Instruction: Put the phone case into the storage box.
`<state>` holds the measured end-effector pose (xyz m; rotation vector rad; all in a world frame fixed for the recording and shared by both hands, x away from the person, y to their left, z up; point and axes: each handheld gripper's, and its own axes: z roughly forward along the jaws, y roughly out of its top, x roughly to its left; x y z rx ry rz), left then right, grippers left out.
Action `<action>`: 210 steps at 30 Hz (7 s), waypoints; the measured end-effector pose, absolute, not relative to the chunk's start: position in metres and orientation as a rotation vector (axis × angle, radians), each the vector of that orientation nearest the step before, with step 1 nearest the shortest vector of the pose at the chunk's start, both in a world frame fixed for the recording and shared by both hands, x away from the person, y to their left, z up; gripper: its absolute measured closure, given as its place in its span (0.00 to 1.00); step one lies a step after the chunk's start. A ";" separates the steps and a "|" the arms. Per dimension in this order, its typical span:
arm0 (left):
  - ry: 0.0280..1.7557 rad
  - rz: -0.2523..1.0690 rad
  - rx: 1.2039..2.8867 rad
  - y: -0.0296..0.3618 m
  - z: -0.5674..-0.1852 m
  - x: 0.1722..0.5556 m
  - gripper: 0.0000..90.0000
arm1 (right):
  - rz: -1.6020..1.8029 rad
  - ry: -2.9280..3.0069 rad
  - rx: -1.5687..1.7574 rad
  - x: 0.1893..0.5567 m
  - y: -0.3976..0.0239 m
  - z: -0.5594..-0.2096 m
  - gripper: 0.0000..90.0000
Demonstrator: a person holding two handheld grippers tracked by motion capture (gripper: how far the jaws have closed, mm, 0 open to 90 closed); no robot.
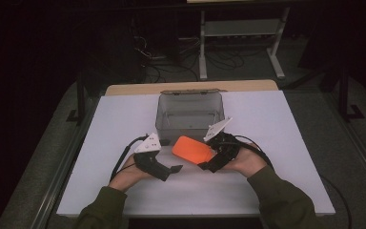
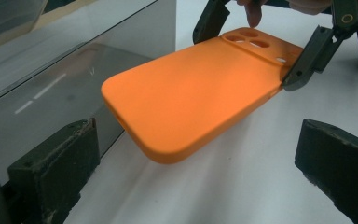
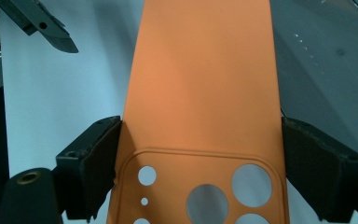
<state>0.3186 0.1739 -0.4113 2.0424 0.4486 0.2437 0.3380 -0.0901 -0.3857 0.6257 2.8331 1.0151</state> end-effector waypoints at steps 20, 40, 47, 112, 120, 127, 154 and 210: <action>0.394 0.320 2.069 0.174 -0.414 0.319 0.00 | 1.006 2.838 0.620 0.338 -0.089 -0.388 0.16; 0.331 0.413 2.110 0.174 -0.413 0.315 0.00 | 0.998 2.842 0.613 0.338 -0.089 -0.388 0.16; 0.304 0.449 2.127 0.172 -0.411 0.313 0.00 | 0.997 2.840 0.616 0.338 -0.088 -0.388 0.16; 0.033 0.782 2.242 0.157 -0.421 0.298 0.00 | 0.983 2.845 0.602 0.338 -0.087 -0.391 0.16; 0.009 0.823 2.248 0.156 -0.422 0.297 0.00 | 0.985 2.843 0.607 0.338 -0.087 -0.391 0.16; -0.014 0.857 2.254 0.155 -0.423 0.296 0.00 | 0.983 2.844 0.606 0.337 -0.087 -0.391 0.16; -0.116 1.006 2.266 0.149 -0.431 0.292 0.00 | 0.981 2.845 0.620 0.337 -0.087 -0.391 0.16; -0.347 1.324 2.288 0.140 -0.437 0.283 0.00 | 0.972 2.843 0.615 0.337 -0.086 -0.391 0.16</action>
